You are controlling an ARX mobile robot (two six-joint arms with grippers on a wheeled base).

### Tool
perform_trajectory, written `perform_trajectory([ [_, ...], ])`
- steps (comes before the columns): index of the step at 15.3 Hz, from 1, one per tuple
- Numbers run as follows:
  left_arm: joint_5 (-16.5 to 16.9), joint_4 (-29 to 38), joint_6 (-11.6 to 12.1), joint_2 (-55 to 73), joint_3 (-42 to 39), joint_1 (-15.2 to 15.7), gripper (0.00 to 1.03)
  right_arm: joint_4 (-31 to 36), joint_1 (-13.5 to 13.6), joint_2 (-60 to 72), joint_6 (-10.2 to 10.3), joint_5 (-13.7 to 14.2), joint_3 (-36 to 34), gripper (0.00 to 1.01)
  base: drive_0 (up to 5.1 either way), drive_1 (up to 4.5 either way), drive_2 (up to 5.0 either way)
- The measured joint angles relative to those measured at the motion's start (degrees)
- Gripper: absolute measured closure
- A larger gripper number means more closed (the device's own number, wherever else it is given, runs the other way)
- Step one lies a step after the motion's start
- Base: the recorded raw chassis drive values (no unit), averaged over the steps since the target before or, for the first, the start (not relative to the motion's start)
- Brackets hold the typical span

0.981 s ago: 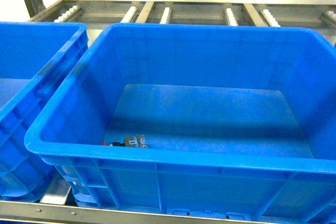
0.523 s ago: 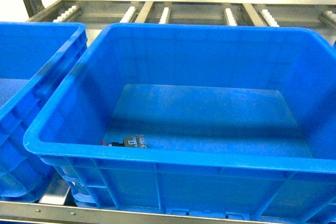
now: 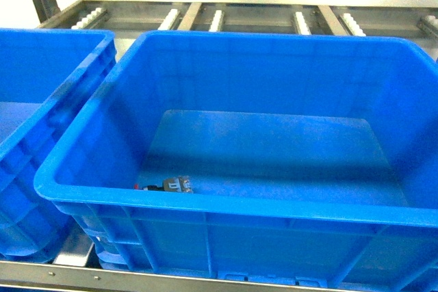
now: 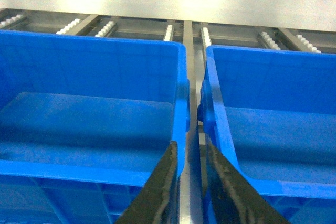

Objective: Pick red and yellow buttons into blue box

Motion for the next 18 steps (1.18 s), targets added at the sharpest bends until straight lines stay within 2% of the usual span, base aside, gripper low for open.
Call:
perform_trajectory([
  [2, 0.0, -0.9, 0.0, 0.0, -0.2, 0.0, 0.71, 0.0, -0.2, 0.0, 0.0, 0.0, 0.0, 0.58, 0.0, 0.00, 0.0],
  [3, 0.1, -0.7, 0.0, 0.0, -0.2, 0.0, 0.53, 0.0, -0.2, 0.0, 0.0, 0.0, 0.0, 0.42, 0.0, 0.00, 0.0],
  [4, 0.0, -0.7, 0.0, 0.0, -0.2, 0.0, 0.42, 0.0, -0.2, 0.0, 0.0, 0.0, 0.0, 0.31, 0.0, 0.00, 0.0],
  [5, 0.0, -0.7, 0.0, 0.0, -0.2, 0.0, 0.27, 0.0, -0.2, 0.0, 0.0, 0.0, 0.0, 0.14, 0.0, 0.00, 0.0],
  [6, 0.0, -0.7, 0.0, 0.0, -0.2, 0.0, 0.16, 0.0, -0.2, 0.0, 0.0, 0.0, 0.0, 0.05, 0.0, 0.00, 0.0],
  [7, 0.1, -0.7, 0.0, 0.0, -0.2, 0.0, 0.05, 0.0, -0.2, 0.0, 0.1, 0.0, 0.0, 0.02, 0.0, 0.00, 0.0],
  [18, 0.0, -0.7, 0.0, 0.0, -0.2, 0.0, 0.05, 0.0, -0.2, 0.0, 0.0, 0.0, 0.0, 0.03, 0.0, 0.00, 0.0],
])
